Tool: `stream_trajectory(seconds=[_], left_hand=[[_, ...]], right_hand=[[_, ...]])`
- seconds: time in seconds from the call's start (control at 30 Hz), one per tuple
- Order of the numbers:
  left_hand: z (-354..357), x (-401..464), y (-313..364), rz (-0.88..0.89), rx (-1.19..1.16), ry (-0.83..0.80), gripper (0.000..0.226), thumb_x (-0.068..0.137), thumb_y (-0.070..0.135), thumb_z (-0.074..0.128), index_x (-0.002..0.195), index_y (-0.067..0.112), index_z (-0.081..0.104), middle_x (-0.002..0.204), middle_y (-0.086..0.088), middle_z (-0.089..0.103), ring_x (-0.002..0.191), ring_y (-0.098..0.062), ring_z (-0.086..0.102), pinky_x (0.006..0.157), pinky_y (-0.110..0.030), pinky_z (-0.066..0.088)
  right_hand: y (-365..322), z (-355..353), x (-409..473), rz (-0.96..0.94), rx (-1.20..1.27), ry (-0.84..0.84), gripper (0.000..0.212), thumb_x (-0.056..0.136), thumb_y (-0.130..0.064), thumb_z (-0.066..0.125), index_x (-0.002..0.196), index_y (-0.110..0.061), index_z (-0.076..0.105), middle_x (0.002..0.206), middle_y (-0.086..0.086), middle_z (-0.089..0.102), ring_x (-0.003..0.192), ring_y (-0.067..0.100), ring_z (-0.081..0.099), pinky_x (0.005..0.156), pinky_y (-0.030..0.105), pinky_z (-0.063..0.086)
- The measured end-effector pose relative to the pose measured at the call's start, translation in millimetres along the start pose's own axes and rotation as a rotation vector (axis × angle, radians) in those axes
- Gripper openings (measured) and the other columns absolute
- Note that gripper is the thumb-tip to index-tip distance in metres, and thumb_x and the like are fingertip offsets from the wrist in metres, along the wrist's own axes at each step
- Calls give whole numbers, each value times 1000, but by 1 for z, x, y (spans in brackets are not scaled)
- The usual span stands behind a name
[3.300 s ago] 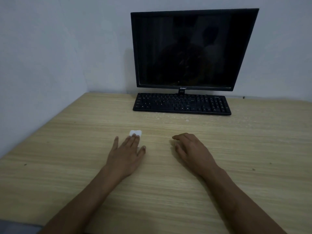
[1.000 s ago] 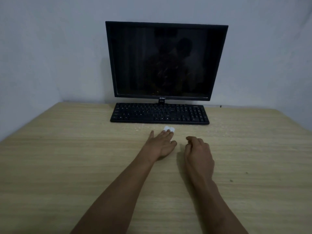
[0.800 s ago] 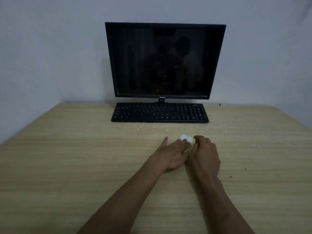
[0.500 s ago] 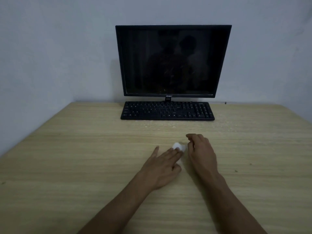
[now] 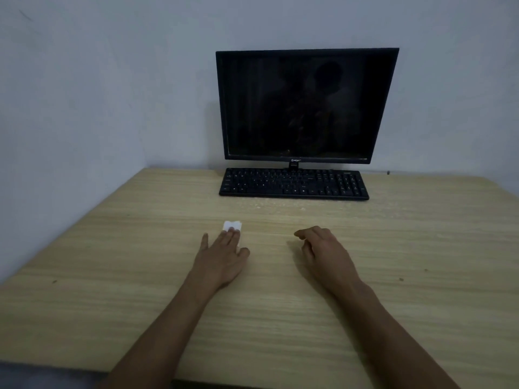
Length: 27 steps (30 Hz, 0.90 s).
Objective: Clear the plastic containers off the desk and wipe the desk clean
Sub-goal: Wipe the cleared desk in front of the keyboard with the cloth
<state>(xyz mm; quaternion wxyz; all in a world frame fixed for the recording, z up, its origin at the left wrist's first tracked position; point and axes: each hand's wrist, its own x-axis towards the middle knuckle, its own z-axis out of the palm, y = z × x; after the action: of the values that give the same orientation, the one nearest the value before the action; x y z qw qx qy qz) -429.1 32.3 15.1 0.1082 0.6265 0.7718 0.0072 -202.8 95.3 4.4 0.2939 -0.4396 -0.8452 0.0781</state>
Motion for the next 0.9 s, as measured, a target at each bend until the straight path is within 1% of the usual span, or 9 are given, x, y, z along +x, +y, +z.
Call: stream_trajectory(seconds=[0.13, 0.3, 0.43, 0.5, 0.6, 0.7, 0.8, 0.87, 0.9], left_hand=[[8, -31, 14, 70, -41, -8, 60, 100, 41, 14, 154, 22, -2, 161, 9, -8, 146, -2, -8, 118, -43, -12], [19, -70, 38, 186, -71, -4, 58, 101, 39, 16, 154, 24, -1, 161, 11, -8, 145, 0, -9, 119, -43, -12], [30, -100, 64, 324, -59, -20, 56, 102, 40, 14, 153, 26, -4, 160, 12, -9, 144, 1, -10, 119, -43, -12], [33, -106, 70, 386, -78, -15, 54, 103, 38, 16, 154, 28, -2, 160, 13, -5, 144, 2, -8, 119, -43, -12], [35, -109, 66, 448, -231, 21, 50, 104, 33, 21, 153, 33, 12, 160, 16, 8, 143, 7, 1, 120, -39, -9], [40, -109, 58, 475, -439, 156, 46, 104, 31, 25, 148, 39, 19, 155, 24, 11, 142, 11, 4, 120, -34, -5], [41, -108, 52, 436, -595, 257, 47, 99, 34, 24, 146, 39, 23, 154, 23, 17, 141, 12, 5, 120, -30, -1], [39, -109, 51, 403, -722, 264, 41, 104, 28, 30, 140, 45, 26, 151, 24, 22, 140, 12, 11, 120, -26, 5], [38, -110, 50, 385, -785, 271, 41, 104, 23, 33, 136, 48, 27, 148, 25, 25, 139, 11, 16, 118, -21, 10]], right_hand=[[-8, -2, -11, -42, 9, -39, 33, 96, -12, 43, 122, -19, 61, 117, -8, 61, 108, 9, 51, 89, 27, 46], [-18, -6, -32, -54, 40, -46, 31, 95, -12, 45, 120, -20, 62, 114, -8, 63, 104, 9, 53, 84, 27, 47], [-20, -11, -51, -22, 54, -53, 31, 94, -11, 46, 120, -20, 62, 112, -8, 63, 102, 10, 54, 82, 27, 46], [-19, -15, -60, 4, 67, -42, 30, 94, -12, 47, 119, -19, 62, 113, -6, 64, 101, 10, 55, 82, 26, 45], [-19, -20, -77, 34, 77, -29, 27, 94, -15, 51, 119, -17, 63, 112, -3, 63, 100, 13, 56, 81, 23, 43], [-24, -20, -88, 42, 59, -12, 25, 95, -21, 53, 119, -19, 62, 111, -4, 62, 98, 8, 52, 77, 21, 40], [-34, -16, -90, 47, 47, 11, 23, 95, -25, 54, 116, -21, 63, 109, -6, 61, 95, 6, 46, 74, 22, 39], [-41, -11, -91, 61, 32, 14, 21, 94, -27, 55, 113, -22, 64, 107, -6, 61, 96, 8, 48, 73, 23, 39], [-46, -8, -91, 70, 24, 18, 21, 94, -28, 55, 112, -23, 64, 107, -6, 61, 97, 10, 48, 72, 23, 38]])
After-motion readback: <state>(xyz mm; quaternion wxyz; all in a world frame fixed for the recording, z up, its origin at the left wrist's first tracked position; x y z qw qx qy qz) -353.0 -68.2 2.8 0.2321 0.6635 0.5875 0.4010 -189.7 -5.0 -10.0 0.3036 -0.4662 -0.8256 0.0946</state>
